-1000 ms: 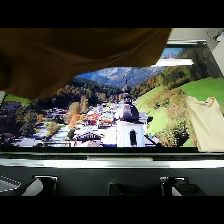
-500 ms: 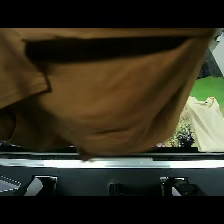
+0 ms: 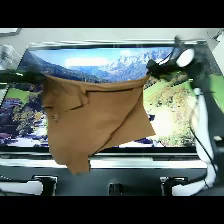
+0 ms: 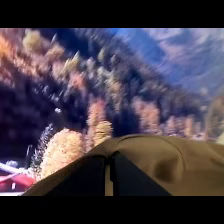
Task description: Fold the clothes and pants, and hang the long-sleeved shirts on hangers.
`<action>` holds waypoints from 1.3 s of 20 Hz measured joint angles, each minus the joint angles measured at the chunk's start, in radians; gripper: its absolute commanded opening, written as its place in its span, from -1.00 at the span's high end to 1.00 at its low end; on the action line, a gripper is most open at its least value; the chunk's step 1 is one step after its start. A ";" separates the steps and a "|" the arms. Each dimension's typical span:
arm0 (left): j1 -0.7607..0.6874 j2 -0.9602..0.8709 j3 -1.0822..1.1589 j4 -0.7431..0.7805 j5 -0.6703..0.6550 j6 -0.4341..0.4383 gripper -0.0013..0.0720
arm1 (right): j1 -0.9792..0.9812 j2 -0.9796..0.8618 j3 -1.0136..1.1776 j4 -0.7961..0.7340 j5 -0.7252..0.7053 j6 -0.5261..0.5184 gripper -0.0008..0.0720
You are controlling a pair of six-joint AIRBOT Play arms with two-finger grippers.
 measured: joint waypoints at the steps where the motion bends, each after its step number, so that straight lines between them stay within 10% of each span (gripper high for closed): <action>1: -0.027 -0.080 0.024 -0.001 0.040 0.006 0.91 | 0.000 -0.058 0.000 0.004 -0.042 0.005 0.89; 3: -0.066 -0.211 0.095 -0.007 0.089 0.005 0.47 | 0.000 -0.142 0.000 0.011 -0.121 0.027 0.63; 5: -0.089 -0.303 0.167 -0.009 0.105 -0.017 -0.67 | -0.002 -0.191 0.001 0.014 -0.185 0.048 -0.18; 6: -0.093 -0.333 0.200 -0.012 0.107 -0.034 -0.86 | -0.004 -0.203 0.002 0.014 -0.203 0.059 -0.42; 11: -0.042 -0.377 0.348 -0.010 -0.014 -0.094 -0.86 | -0.087 -0.166 0.002 0.038 -0.106 0.080 -0.56; 19: 0.090 -0.191 0.349 0.026 -0.307 -0.155 -0.85 | -0.385 -0.070 -0.136 0.238 0.383 -0.383 -0.25; 26: 0.117 0.129 -0.023 0.073 -0.339 -0.151 -0.85 | -0.458 0.031 -0.562 0.336 0.430 -0.590 -0.25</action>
